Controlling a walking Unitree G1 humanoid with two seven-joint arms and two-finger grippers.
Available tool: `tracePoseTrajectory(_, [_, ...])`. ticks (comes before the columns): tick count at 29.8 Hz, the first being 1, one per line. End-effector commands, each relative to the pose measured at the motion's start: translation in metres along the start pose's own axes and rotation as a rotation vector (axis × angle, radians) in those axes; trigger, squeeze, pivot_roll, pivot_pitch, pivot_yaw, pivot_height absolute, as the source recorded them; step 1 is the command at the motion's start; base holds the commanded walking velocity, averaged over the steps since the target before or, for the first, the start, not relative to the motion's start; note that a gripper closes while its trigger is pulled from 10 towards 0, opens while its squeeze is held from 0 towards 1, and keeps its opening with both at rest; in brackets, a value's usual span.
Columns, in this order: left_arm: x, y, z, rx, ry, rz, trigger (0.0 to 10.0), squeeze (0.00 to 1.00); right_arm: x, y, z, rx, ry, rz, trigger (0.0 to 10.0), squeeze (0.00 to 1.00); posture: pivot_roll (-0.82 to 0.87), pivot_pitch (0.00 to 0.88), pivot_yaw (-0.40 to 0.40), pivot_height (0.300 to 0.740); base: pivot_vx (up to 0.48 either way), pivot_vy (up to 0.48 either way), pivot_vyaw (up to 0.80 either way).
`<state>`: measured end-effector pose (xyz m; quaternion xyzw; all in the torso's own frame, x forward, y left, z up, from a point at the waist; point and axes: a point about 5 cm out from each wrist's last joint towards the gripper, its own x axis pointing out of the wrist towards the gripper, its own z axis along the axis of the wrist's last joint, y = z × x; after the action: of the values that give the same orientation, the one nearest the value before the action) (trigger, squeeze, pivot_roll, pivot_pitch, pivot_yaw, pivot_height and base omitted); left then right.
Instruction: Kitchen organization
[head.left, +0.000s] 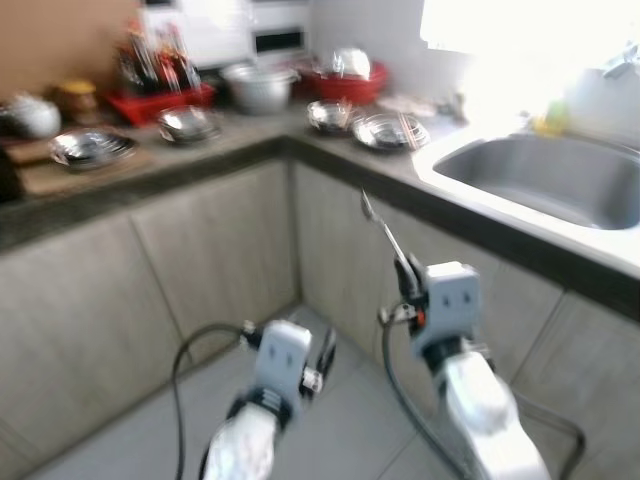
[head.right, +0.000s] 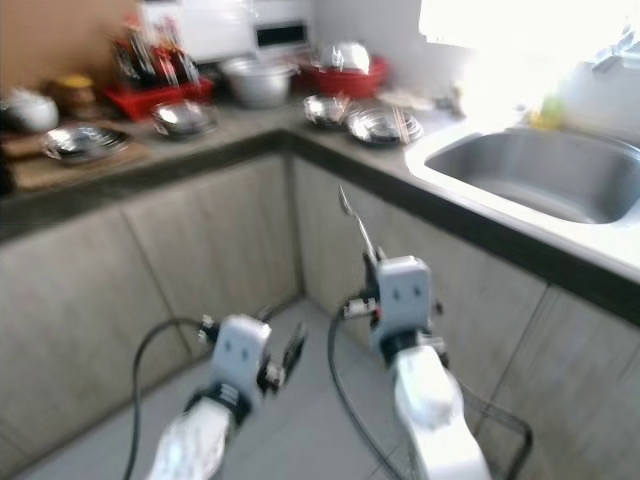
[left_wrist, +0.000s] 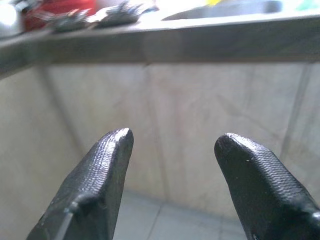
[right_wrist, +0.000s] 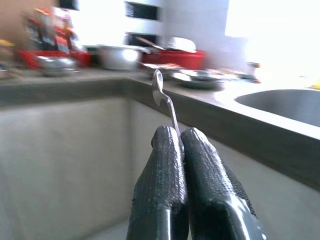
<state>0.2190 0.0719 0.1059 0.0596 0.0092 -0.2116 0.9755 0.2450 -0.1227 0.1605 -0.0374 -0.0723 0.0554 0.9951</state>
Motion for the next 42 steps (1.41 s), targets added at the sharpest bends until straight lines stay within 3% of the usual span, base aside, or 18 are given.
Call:
tracePoseTrajectory(1, [0.003, 0.009, 0.003, 0.020, -0.015, 0.017, 10.0, 0.00, 0.003, 0.004, 0.006, 0.010, -0.025, 0.004, 10.0, 0.00, 0.10, 0.000, -0.011, 0.740, 0.000, 0.000, -0.80])
tracePoseTrajectory(7, [0.005, 0.015, 0.006, 0.031, -0.028, 0.028, 10.0, 0.00, 0.006, 0.005, 0.009, 0.007, -0.042, 0.009, 10.0, 0.00, 0.10, 0.000, -0.007, 0.740, 0.176, 0.000, -0.79])
tracePoseTrajectory(20, [0.010, 0.021, 0.009, 0.036, -0.040, 0.048, 10.0, 0.00, 0.018, 0.000, 0.022, -0.012, -0.102, -0.005, 10.0, 0.00, 0.11, 0.000, -0.017, 0.740, 0.297, 0.000, 0.00])
tracePoseTrajectory(35, [0.011, 0.022, 0.008, 0.037, -0.039, 0.048, 10.0, 0.00, 0.026, -0.005, 0.023, -0.021, -0.099, -0.012, 10.0, 0.00, 0.11, 0.000, -0.014, 0.740, 0.319, 0.000, 0.00])
tracePoseTrajectory(42, [0.010, 0.024, 0.007, 0.041, -0.034, 0.047, 10.0, 0.00, 0.028, -0.006, 0.023, -0.020, -0.096, -0.010, 10.0, 0.00, 0.11, 0.000, -0.015, 0.740, 0.317, 0.000, -0.75])
